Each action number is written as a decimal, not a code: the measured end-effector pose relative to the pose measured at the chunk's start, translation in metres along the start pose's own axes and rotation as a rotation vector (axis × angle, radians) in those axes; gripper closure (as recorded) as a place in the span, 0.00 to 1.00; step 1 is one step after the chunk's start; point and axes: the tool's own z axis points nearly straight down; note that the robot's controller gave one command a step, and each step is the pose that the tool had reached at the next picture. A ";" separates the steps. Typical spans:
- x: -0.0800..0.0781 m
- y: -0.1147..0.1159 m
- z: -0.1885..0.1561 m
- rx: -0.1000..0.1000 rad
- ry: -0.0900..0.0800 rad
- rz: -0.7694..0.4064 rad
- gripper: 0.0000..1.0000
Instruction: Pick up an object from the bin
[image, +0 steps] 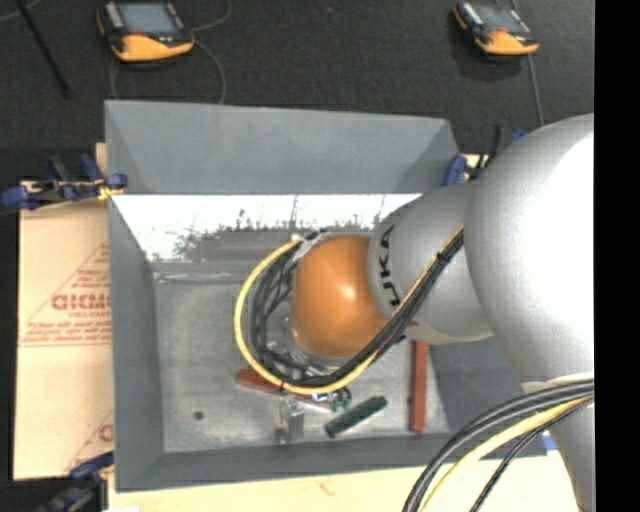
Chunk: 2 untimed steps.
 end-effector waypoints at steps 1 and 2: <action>-0.004 0.000 -0.003 0.000 -0.008 0.005 1.00; -0.044 -0.004 -0.137 0.005 -0.018 -0.052 1.00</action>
Offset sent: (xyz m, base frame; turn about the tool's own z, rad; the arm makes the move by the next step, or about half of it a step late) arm 0.0000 0.0000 0.0000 0.0000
